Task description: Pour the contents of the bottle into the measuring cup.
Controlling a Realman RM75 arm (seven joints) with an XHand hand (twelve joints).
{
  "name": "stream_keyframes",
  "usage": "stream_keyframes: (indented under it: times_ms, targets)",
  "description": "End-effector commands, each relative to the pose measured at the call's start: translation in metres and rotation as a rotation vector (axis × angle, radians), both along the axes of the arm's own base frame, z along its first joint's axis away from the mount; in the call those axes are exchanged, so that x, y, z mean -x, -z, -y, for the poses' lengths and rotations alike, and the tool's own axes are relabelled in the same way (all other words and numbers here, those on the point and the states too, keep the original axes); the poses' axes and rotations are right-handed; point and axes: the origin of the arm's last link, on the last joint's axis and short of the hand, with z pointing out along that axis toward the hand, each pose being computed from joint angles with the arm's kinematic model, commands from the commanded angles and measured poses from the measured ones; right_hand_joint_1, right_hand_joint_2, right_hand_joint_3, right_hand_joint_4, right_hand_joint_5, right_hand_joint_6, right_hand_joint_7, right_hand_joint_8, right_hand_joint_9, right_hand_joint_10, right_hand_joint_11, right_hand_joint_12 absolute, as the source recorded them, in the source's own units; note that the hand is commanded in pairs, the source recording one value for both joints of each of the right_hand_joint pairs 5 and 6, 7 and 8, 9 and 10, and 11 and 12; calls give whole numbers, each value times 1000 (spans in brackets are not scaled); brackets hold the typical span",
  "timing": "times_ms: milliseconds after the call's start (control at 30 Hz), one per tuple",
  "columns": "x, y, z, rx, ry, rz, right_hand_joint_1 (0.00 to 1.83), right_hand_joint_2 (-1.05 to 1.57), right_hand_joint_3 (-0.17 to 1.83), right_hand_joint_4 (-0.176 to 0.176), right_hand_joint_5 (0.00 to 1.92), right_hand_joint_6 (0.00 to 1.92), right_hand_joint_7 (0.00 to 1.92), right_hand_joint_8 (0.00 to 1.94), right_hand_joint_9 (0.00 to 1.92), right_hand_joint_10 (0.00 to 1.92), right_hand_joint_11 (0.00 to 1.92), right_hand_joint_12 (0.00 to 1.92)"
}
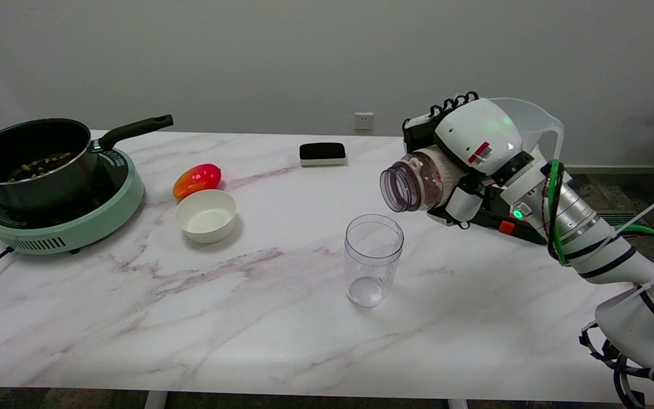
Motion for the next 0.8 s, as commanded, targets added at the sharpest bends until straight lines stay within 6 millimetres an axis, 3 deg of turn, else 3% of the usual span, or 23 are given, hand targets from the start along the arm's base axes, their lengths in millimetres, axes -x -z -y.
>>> stream_keyframes:
  times_ms: [33, 800]
  targets:
    - [4, 16, 2, -17, -32, -141, 1512, 1494, 1222, 0, 1920, 1920, 1920, 1920, 1836, 1836, 1549, 1549]
    - [2, 29, 5, -41, -102, -368, 1466, 1520, 1071, 0, 1920, 1920, 1920, 1920, 1821, 1821, 1525, 1525]
